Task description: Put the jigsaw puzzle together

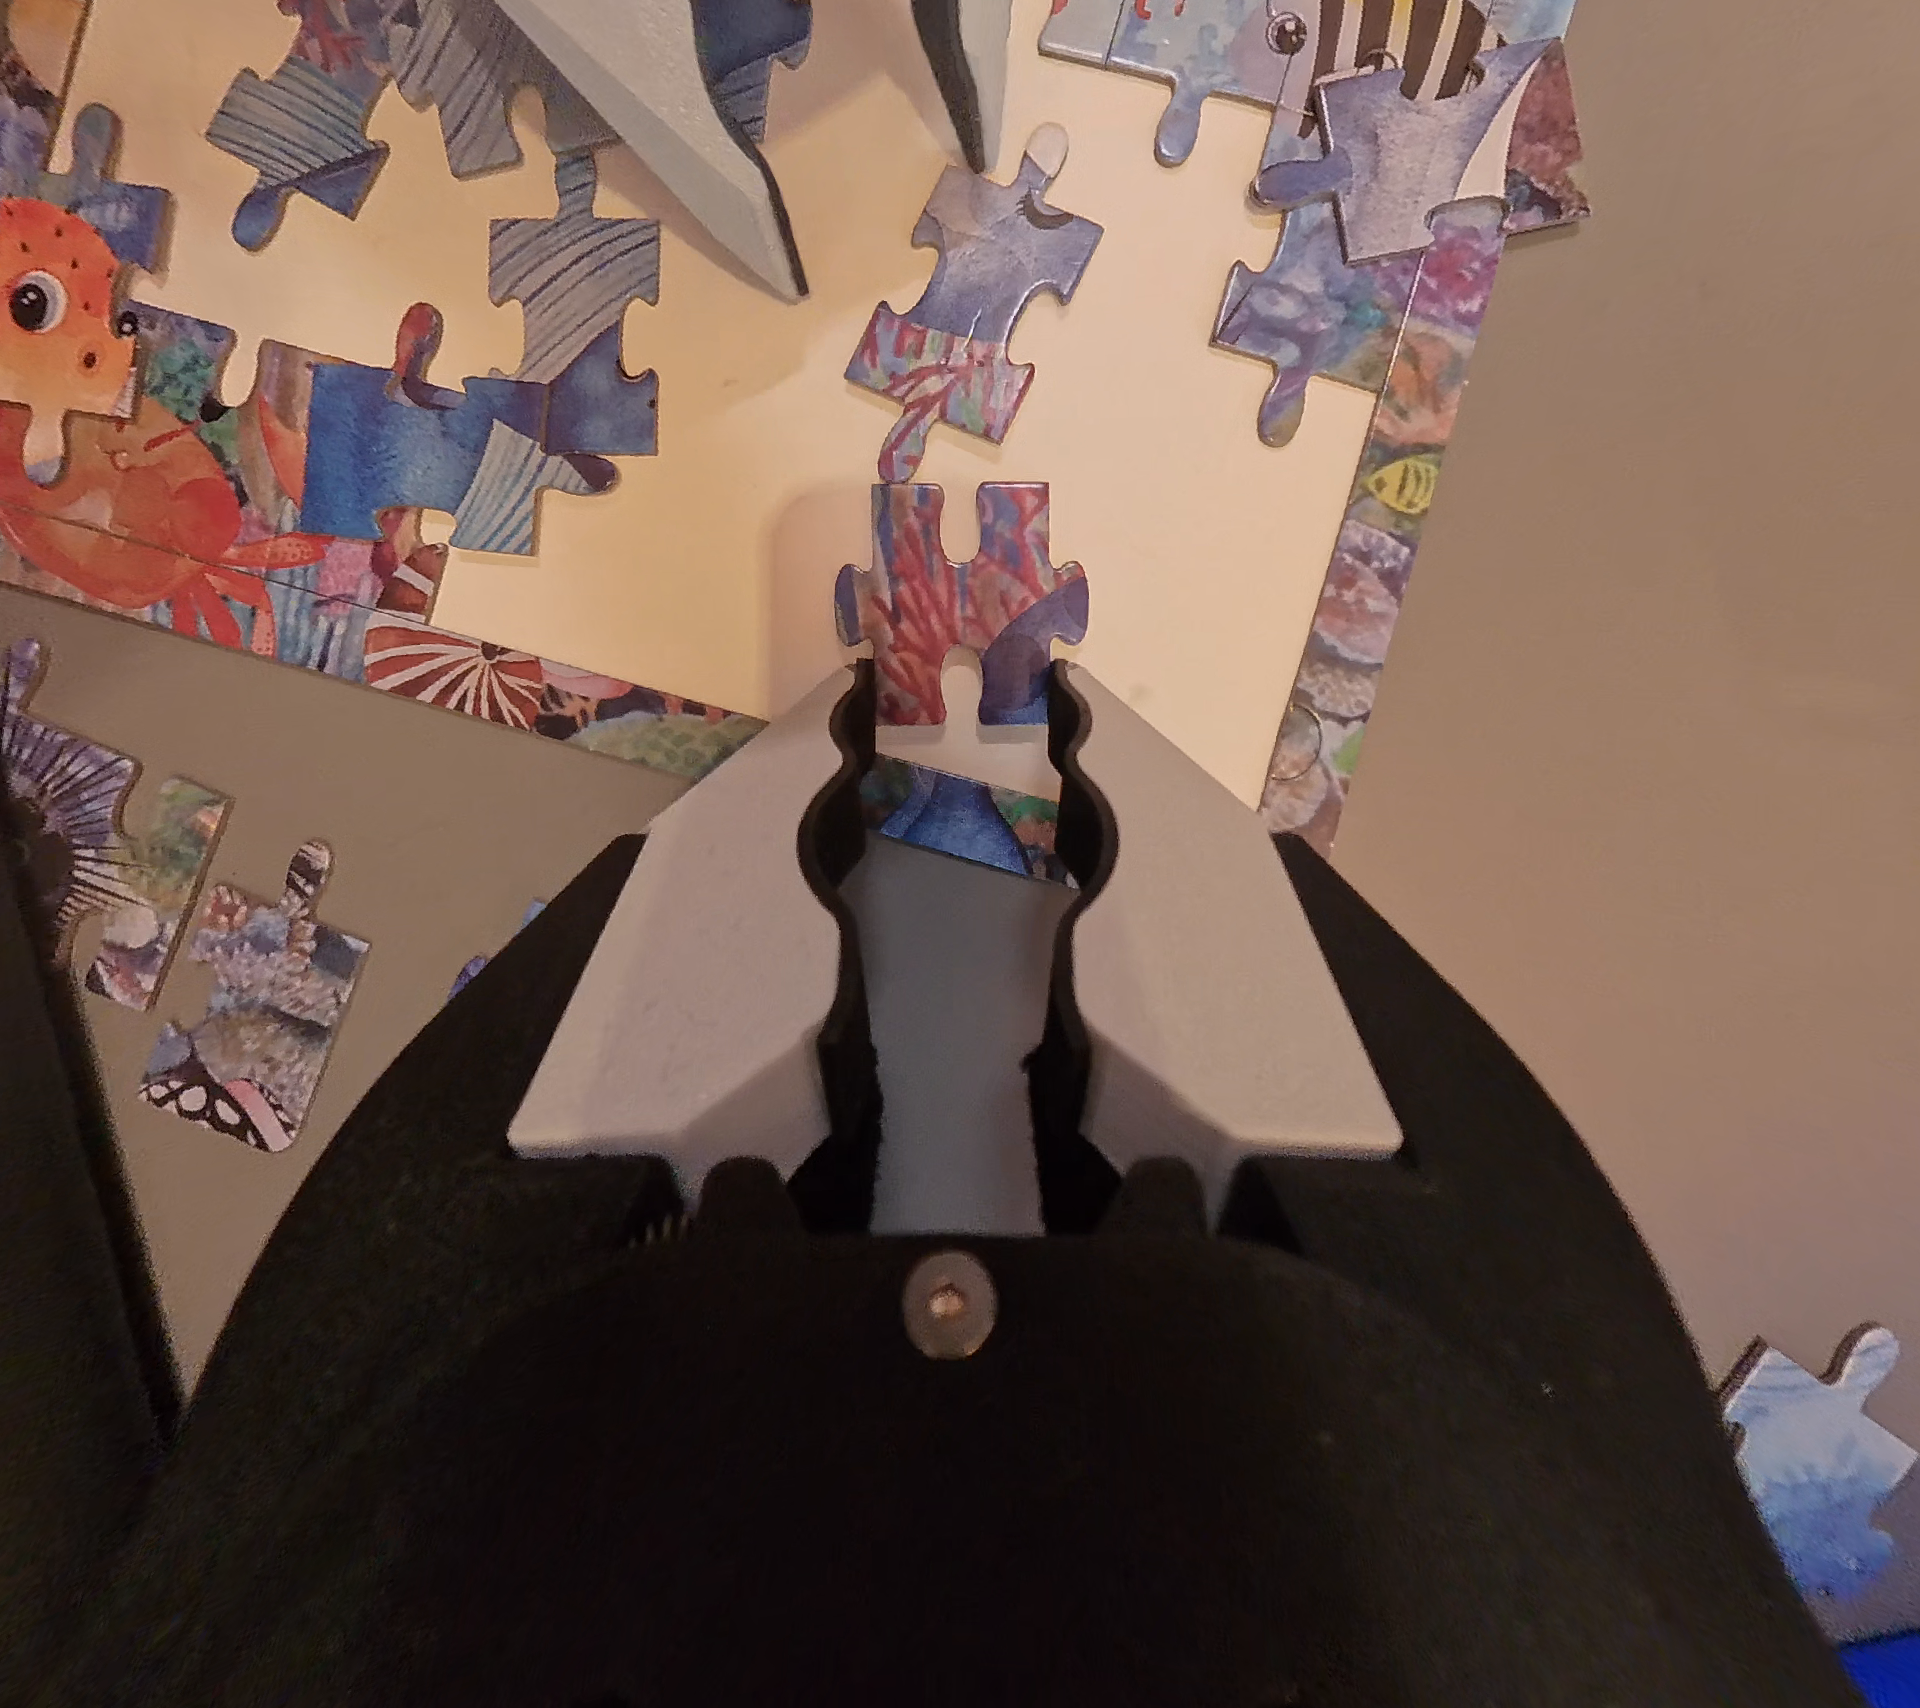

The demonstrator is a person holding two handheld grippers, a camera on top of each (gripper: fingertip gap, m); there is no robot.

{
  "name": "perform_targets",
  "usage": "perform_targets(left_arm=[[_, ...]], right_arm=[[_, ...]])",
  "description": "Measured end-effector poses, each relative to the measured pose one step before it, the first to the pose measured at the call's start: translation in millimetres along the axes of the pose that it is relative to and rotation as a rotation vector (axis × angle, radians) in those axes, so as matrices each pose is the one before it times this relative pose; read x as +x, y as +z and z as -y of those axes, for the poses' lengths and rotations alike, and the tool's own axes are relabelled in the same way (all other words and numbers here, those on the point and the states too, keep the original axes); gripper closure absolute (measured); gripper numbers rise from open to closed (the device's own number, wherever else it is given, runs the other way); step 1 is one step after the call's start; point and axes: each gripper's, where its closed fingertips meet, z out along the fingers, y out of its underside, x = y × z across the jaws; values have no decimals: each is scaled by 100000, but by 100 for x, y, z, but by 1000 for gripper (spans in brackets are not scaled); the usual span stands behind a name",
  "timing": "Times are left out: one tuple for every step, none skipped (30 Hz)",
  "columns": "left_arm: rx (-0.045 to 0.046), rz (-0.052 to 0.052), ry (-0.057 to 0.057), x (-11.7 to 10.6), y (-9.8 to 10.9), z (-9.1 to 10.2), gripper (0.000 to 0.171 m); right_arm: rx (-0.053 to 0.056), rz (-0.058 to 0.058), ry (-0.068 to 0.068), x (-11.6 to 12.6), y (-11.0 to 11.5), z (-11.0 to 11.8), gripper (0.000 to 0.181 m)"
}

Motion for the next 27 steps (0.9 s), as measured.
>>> perform_targets(left_arm=[[421, 2704, 517, -448, 20, 91, 133], [499, 1460, 59, -296, 34, 102, 130], [1185, 1711, 992, -269, 6, 185, 128], [579, 1060, 1558, -115, 8, 75, 126], [183, 938, 1830, -64, 34, 28, 124], [781, 613, 2017, 11, 33, 116, 124], [838, 317, 715, -23, 44, 153, 123], [413, -47, -241, -22, 85, 98, 123], [368, -156, -214, 7, 80, 73, 123], [501, 167, -157, -23, 50, 92, 123], [249, 159, -509, -24, 63, 78, 122], [212, 131, -657, 7, 86, 99, 122], [383, 638, -158, -19, 93, 174, 122], [415, 1136, -176, -65, 105, 199, 120], [220, 45, -572, 96, 103, 164, 120], [408, 35, -277, 91, 105, 176, 121], [572, 662, -273, -27, 110, 180, 119], [322, 330, -890, -25, 103, 135, 118], [73, -361, -558, 77, 63, 74, 118], [131, 355, 185, -32, 16, 36, 117], [-22, 365, -200, -61, 5, 19, 116], [-47, 498, -734, -121, 11, 4, 114], [-40, 494, -851, -133, 23, -1, 111], [237, 288, -133, -75, 22, 30, 109], [181, 21, 16, -13, 16, 28, 109], [-17, 265, -136, -58, 5, -1, 109], [-30, 153, 60, -17, -6, -7, 108]], right_arm=[[353, 57, -119, -41, -79, 89, 150], [382, 218, 117, -57, -88, 80, 150], [753, 504, 317, -102, -100, 148, 150], [949, 570, 169, -122, -95, 180, 150], [378, 301, -41, -105, -59, 117, 150], [-34, 33, 18, -75, -32, 68, 150], [-126, 9, 370, -48, 21, 57, 150], [-139, 165, 356, -71, 62, 62, 150], [-507, 235, 348, -101, 93, 3, 150], [-609, -43, 478, -51, 103, -19, 150], [-527, -250, 550, -9, 106, 10, 150], [-399, 36, 681, -47, 104, 14, 150], [-356, 10, 850, -14, 88, 16, 150], [-126, -551, 793, 71, 48, 38, 150], [-121, -220, 917, 39, 24, 24, 150], [-4, -149, 631, 32, -10, 30, 150], [-249, -746, 459, 132, -8, -29, 150], [-425, -702, 116, 120, 1, -62, 150], [-225, -323, -196, 51, 9, -50, 150], [-324, -340, 102, 59, 22, -47, 150], [-531, -618, 156, 99, 41, -60, 150], [-501, -148, -116, 1, 46, -57, 150], [31, 168, -121, -50, 25, 18, 150], [30, -4, 306, -4, 0, 22, 150], [-156, -218, 288, 23, -2, 12, 150], [-150, -212, -24, 18, 8, -12, 150], [-165, -103, 78, -4, 15, -19, 150]])
